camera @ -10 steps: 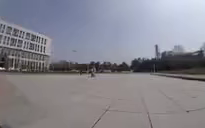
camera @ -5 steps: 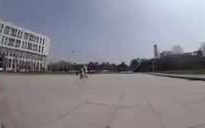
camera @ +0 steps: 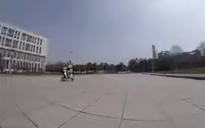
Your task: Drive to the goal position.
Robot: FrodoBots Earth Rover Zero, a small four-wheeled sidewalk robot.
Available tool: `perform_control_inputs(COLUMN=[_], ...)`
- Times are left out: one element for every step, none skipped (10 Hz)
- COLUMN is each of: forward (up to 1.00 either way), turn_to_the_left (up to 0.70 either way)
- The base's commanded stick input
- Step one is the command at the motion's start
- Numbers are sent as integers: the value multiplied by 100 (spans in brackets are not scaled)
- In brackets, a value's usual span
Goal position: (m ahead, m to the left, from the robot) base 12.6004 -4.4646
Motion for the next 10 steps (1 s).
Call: perform_control_inputs(forward=[100, 100, 100, 100, 100, 100, 100, 100, 100, 100], turn_to_the_left=[0, 0, 0, 0, 0, 0, 0, 0, 0, 0])
